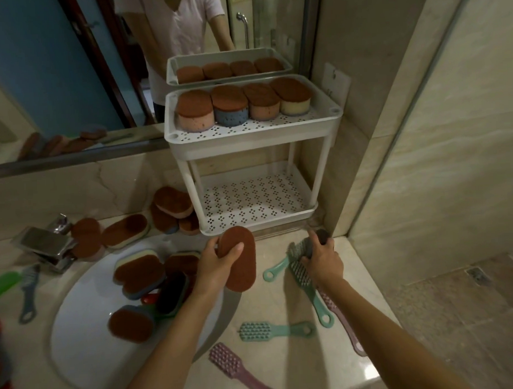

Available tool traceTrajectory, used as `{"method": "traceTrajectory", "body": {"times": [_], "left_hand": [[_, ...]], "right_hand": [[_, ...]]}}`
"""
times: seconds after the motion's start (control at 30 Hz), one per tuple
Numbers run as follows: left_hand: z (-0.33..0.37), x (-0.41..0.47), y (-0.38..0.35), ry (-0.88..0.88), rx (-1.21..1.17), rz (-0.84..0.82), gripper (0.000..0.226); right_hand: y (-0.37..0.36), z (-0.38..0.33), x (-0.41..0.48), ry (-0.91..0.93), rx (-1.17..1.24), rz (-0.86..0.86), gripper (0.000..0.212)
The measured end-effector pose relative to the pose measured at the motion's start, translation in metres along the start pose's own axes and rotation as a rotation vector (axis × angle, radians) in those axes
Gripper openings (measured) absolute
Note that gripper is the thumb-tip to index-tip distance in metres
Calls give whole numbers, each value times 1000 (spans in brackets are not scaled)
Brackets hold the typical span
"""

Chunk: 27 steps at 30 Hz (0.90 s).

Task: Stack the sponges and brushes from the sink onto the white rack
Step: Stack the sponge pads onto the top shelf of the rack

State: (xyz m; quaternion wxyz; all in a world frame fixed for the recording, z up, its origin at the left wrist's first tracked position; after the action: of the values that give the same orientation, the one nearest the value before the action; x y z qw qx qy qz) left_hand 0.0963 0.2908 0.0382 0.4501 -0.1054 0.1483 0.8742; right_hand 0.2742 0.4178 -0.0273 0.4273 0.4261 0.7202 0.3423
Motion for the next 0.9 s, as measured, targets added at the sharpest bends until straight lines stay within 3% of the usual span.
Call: {"method": "traceTrajectory", "body": {"times": [0.17, 0.3, 0.47, 0.57, 0.67, 0.8, 0.9], "left_hand": [[-1, -4, 3, 17, 25, -21, 38], [2, -5, -1, 17, 44, -60, 39], [24, -9, -8, -57, 101, -101, 39], [52, -15, -8, -179, 169, -129, 39], [95, -22, -5, -348, 237, -107, 56], [156, -30, 3, -565, 231, -4, 56], [195, -25, 9, -717, 282, 11, 50]], "right_hand": [[3, 6, -2, -2, -26, 79, 36], [8, 14, -9, -31, 14, 105, 38], [26, 7, -28, 100, -35, 337, 50], [45, -13, -45, 319, 0, 513, 35], [78, -39, -63, 512, 51, 694, 23], [134, -81, -72, 602, 162, 858, 17], [174, -109, -68, 628, 250, 858, 19]]}}
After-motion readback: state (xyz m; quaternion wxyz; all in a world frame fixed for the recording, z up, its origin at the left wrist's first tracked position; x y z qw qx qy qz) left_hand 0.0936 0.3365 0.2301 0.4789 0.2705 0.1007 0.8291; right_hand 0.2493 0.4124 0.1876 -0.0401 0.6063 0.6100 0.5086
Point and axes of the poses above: each hand's wrist, its own x-axis towards the middle knuckle, its own y-axis out of the back of the hand, z = x × y, the point moved 2 cm from there along x, towards the middle knuckle, and after that the axes turned 4 degrees about -z, right-handed, at the moved point
